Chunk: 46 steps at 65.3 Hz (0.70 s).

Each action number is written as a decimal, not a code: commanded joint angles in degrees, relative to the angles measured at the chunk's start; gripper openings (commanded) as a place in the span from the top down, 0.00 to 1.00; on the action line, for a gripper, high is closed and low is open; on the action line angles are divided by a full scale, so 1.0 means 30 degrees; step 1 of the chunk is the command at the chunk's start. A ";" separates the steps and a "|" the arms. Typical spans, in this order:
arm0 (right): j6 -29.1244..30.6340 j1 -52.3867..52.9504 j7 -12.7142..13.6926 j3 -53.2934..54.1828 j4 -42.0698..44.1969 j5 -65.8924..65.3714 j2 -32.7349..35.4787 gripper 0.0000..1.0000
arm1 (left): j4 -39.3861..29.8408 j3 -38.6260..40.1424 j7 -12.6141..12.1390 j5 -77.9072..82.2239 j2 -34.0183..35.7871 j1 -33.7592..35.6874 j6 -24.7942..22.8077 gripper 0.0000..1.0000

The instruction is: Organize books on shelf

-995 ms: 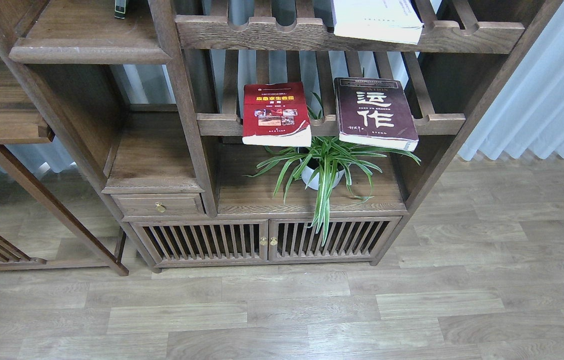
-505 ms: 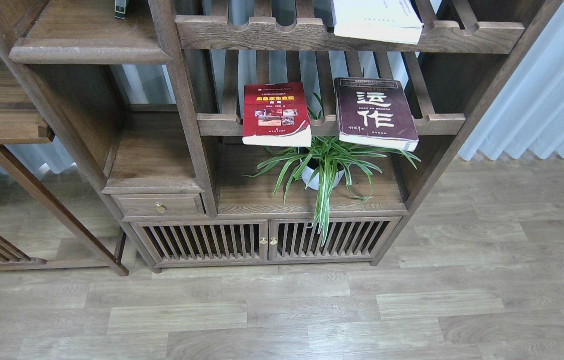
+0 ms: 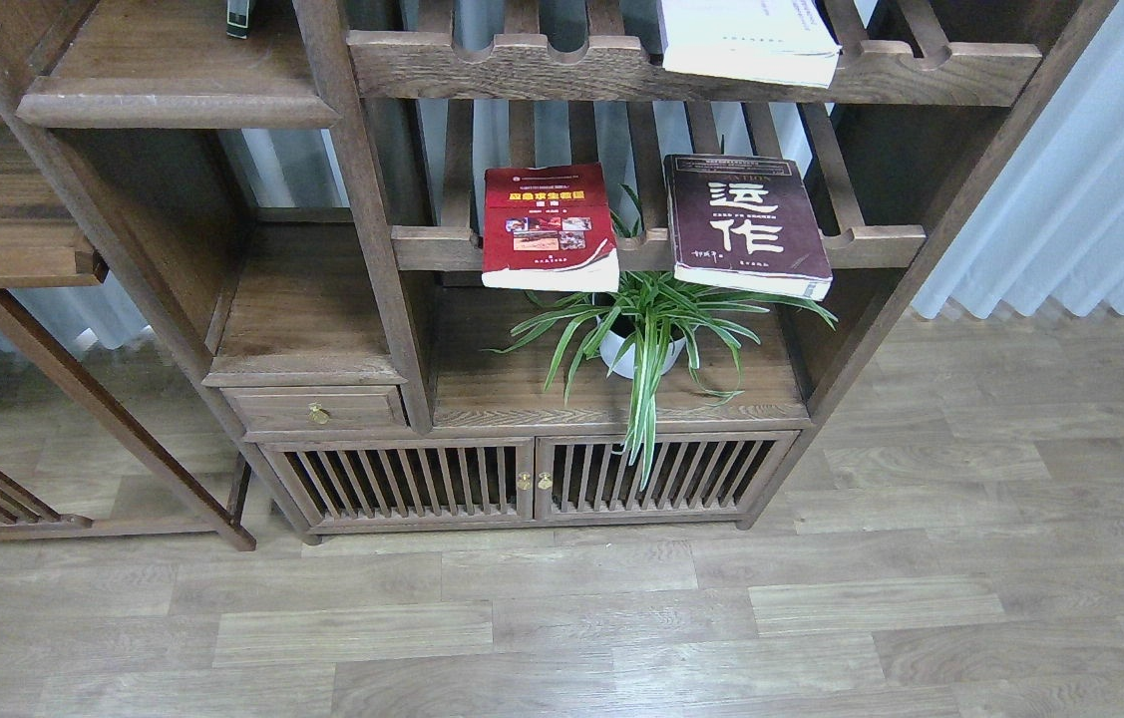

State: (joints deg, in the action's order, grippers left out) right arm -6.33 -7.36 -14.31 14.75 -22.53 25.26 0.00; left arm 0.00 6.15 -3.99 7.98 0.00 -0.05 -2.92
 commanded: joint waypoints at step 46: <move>0.2900 0.1986 0.0022 0.7354 -0.9098 -0.0041 0.0000 0.01 | -1.2563 0.9431 0.2619 0.2200 0.4392 0.2215 -0.0786 0.00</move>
State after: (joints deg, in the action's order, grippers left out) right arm 2.10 -0.39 -14.24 28.11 -41.49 25.17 -0.02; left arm -23.54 25.08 2.74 10.40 6.23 8.62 -5.25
